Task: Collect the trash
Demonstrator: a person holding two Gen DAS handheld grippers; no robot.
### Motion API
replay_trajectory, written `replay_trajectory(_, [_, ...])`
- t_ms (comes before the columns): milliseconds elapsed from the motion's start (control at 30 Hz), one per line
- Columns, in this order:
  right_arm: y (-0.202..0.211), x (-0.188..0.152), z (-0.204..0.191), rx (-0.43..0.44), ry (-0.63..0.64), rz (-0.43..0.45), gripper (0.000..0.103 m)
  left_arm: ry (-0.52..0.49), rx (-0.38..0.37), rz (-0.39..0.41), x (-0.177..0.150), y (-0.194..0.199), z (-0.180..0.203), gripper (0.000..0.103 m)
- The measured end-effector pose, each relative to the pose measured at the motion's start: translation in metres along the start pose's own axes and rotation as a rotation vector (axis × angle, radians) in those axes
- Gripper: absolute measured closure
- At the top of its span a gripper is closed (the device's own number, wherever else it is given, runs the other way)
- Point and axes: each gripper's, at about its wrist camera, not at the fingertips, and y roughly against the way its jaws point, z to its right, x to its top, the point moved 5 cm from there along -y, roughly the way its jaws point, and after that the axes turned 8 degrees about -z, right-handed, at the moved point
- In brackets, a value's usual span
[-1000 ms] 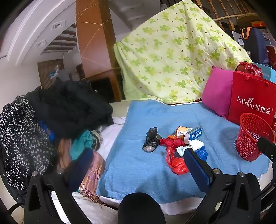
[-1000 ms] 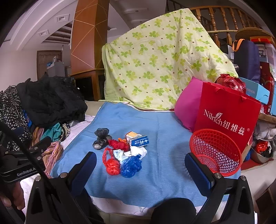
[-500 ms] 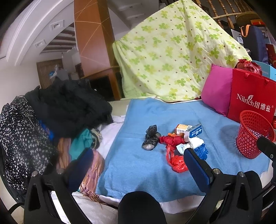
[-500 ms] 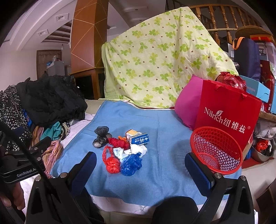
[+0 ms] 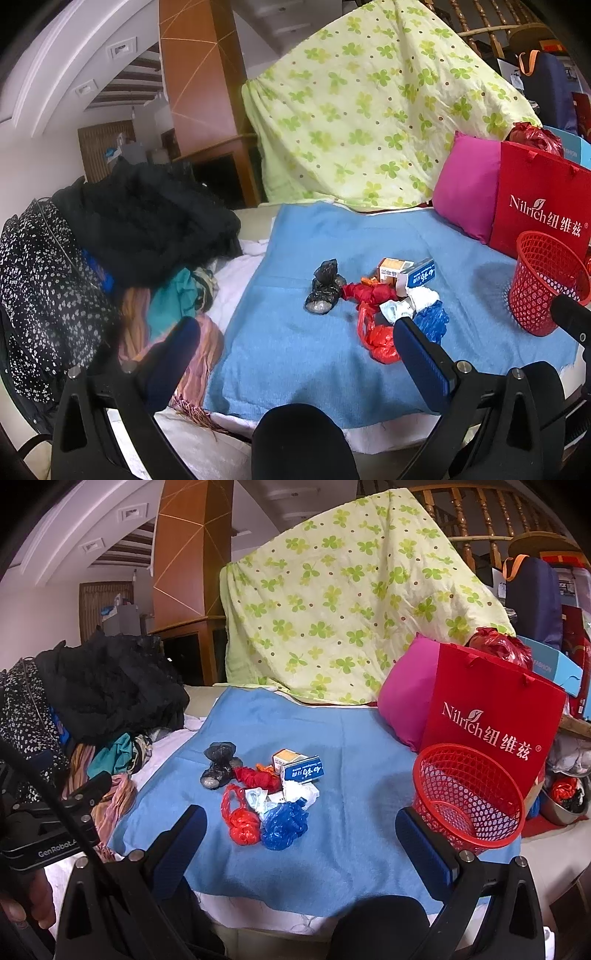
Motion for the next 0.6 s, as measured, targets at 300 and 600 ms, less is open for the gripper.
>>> replay_trajectory(300, [-0.006,-0.002,0.001,0.012,-0.008,-0.021,0.000,-0.002,0.000,-0.019,-0.006,-0.007,-0.001,0.000])
replay_trajectory(600, [-0.032,-0.013,0.010,0.041,-0.031,-0.080,0.000,-0.011,0.003,-0.101,-0.025,-0.043,0.004,0.000])
